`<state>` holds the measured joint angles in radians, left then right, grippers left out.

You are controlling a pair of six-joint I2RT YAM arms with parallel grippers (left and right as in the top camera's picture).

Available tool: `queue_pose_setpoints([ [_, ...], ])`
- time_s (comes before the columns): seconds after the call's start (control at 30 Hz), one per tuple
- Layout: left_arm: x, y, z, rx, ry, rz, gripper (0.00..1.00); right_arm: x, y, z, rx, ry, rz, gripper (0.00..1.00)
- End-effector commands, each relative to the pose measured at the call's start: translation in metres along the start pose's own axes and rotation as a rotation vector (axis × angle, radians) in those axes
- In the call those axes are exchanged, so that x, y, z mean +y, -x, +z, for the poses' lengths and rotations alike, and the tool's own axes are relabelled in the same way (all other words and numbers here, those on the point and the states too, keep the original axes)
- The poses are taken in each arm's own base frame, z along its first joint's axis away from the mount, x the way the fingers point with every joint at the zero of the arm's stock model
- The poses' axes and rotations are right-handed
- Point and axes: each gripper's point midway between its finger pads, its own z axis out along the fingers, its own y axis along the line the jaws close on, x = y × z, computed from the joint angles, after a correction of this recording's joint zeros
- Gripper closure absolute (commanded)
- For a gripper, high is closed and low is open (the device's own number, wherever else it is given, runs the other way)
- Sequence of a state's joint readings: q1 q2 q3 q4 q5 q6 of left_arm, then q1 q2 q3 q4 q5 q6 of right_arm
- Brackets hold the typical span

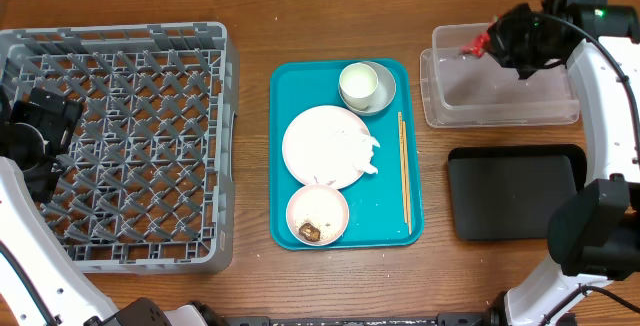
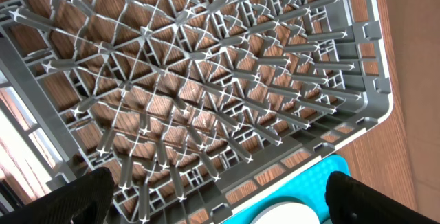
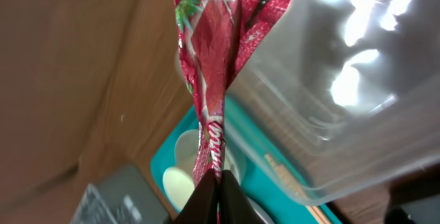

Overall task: Sort waste into correct bins and load items into the dishwasher
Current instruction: 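Carry the red wrapper to the clear bin and release it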

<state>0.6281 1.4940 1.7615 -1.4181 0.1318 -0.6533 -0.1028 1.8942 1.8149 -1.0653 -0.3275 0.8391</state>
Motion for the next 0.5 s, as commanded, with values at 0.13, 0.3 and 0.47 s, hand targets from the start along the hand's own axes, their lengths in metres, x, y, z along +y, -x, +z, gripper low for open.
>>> queue_pose_setpoints([
  [0.13,-0.005,0.003,-0.005,-0.012,-0.018,-0.010,0.00,-0.010,0.012,0.009,-0.080,-0.037,0.183,0.14],
  [0.3,-0.005,0.003,-0.005,-0.012,-0.018,-0.010,0.00,-0.002,-0.006,0.010,0.022,0.010,0.110,0.09],
  [0.47,-0.005,0.003,-0.005,-0.012,-0.018,-0.010,0.00,0.051,-0.061,-0.008,0.298,0.326,-0.235,0.08],
])
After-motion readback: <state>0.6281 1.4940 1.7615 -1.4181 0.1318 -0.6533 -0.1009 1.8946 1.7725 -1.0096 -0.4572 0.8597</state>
